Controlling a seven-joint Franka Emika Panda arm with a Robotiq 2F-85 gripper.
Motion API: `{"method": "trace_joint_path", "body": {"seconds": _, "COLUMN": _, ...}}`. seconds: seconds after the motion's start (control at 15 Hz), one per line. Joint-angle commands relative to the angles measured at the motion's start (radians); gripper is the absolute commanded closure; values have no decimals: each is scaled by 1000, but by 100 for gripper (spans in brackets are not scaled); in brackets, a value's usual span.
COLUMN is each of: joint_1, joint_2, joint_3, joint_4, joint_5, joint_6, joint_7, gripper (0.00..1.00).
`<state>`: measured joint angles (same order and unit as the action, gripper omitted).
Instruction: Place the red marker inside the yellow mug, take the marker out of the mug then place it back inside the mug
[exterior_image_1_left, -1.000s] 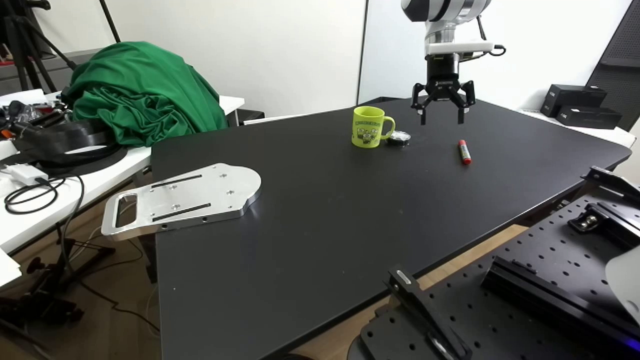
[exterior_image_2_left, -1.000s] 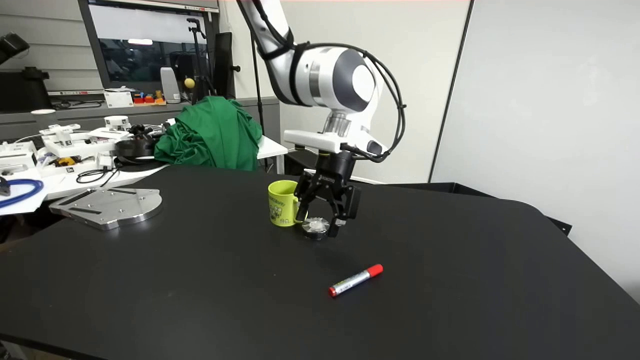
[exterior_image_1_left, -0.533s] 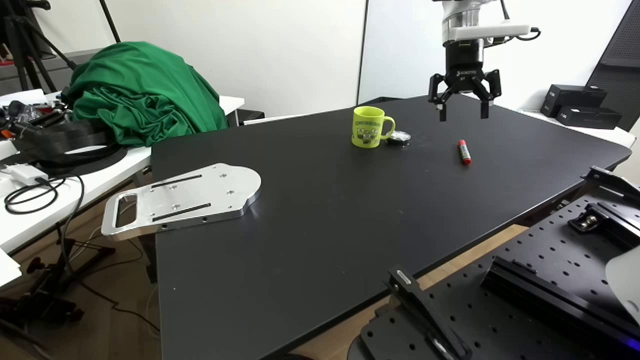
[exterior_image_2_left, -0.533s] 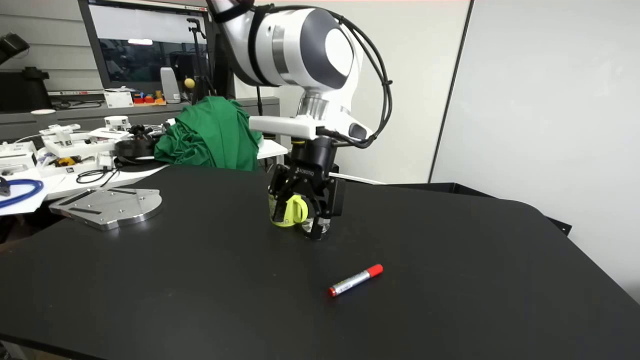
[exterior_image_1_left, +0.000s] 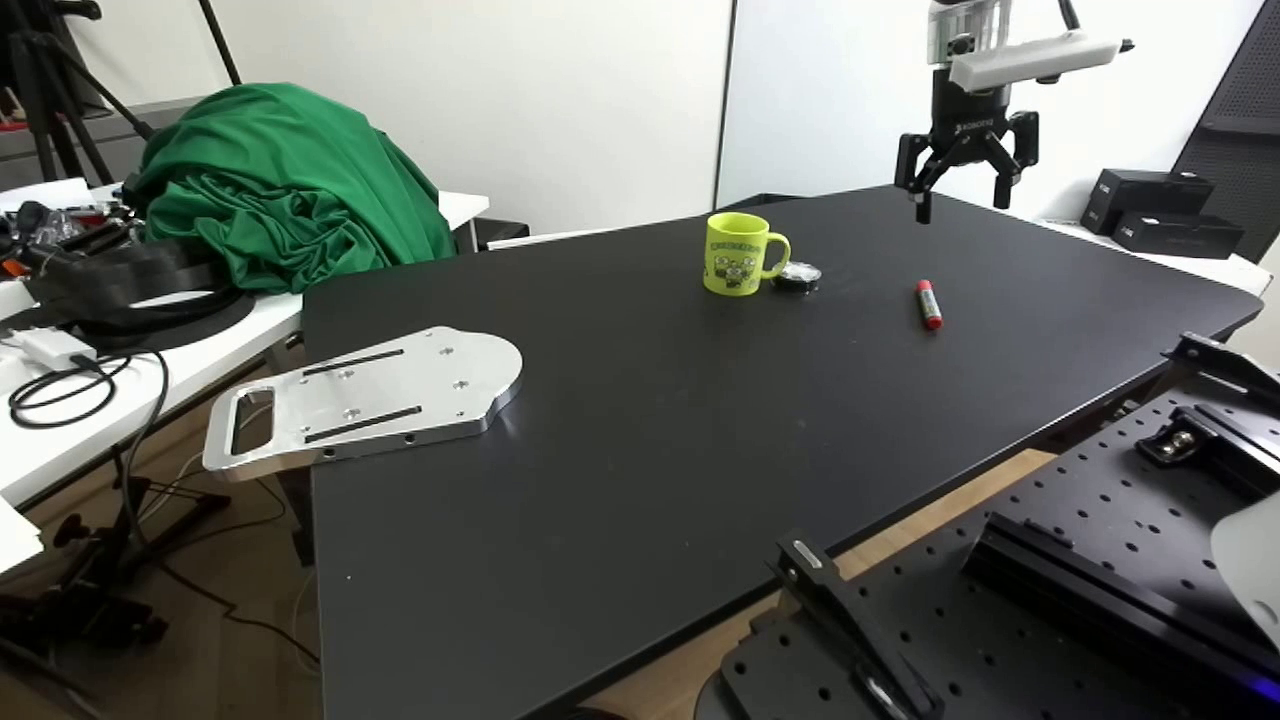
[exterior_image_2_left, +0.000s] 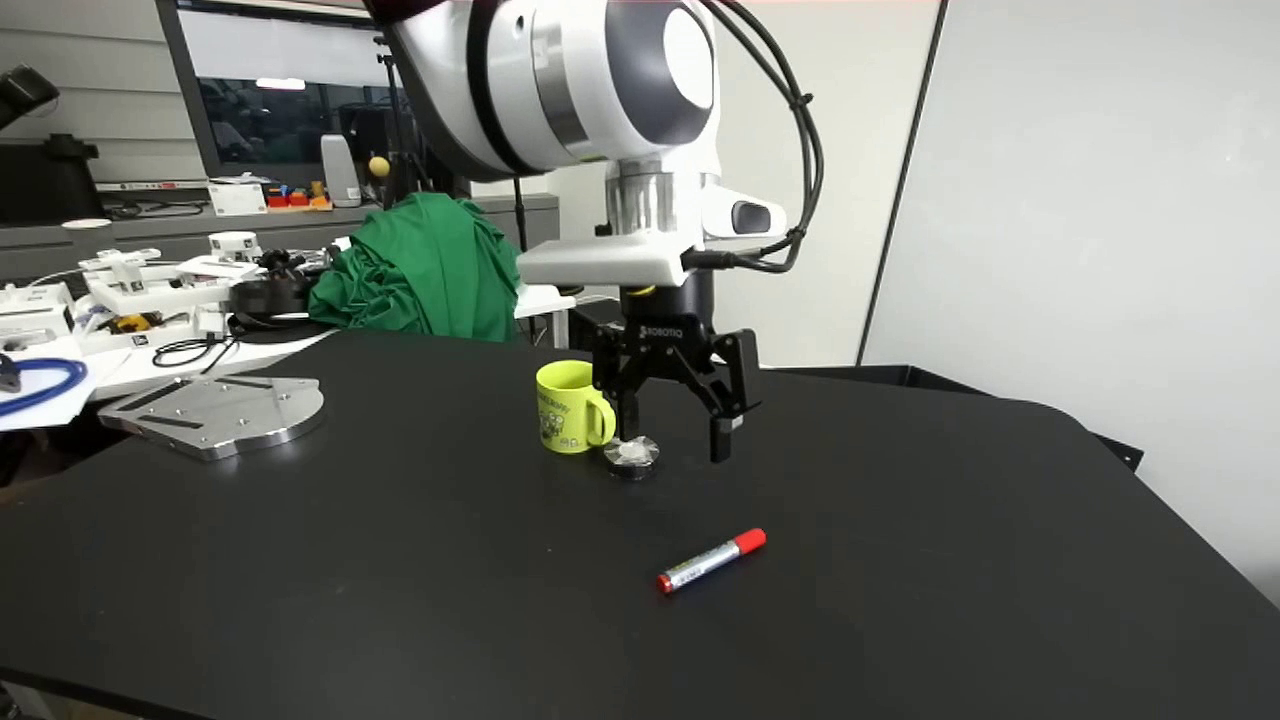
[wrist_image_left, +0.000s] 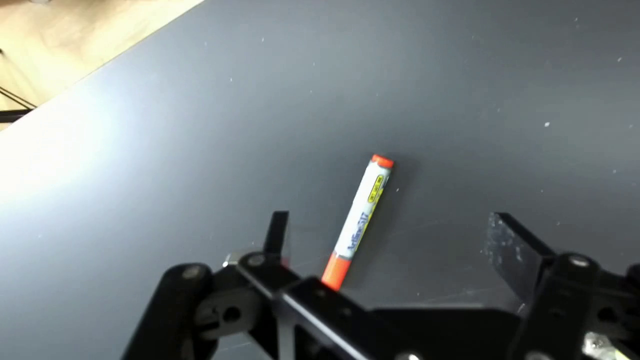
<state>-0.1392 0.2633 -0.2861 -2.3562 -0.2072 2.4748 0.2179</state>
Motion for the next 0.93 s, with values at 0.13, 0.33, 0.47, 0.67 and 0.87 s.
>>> {"method": "trace_joint_path", "body": {"seconds": 0.13, "joint_1": -21, "joint_2": -6, "joint_3": -26, "joint_4": -48, "joint_5": 43, "joint_6": 142, "joint_7": 106, "gripper": 0}}
{"method": "trace_joint_path", "body": {"seconds": 0.33, "joint_1": -44, "joint_2": 14, "joint_3": -22, "joint_4": -50, "joint_5": 135, "joint_6": 191, "joint_7": 96, "gripper": 0}}
{"method": "trace_joint_path", "body": {"seconds": 0.47, "joint_1": -36, "joint_2": 16, "joint_3": -27, "joint_4": -40, "joint_5": 131, "joint_6": 173, "joint_7": 64, "gripper": 0}}
{"method": "trace_joint_path", "body": {"seconds": 0.67, "joint_1": -38, "joint_2": 23, "joint_3": -27, "joint_4": -40, "joint_5": 134, "joint_6": 178, "joint_7": 58, "gripper": 0}}
{"method": "trace_joint_path", "body": {"seconds": 0.87, "joint_1": -37, "joint_2": 23, "joint_3": -27, "joint_4": -40, "joint_5": 134, "joint_6": 178, "joint_7": 58, "gripper": 0}}
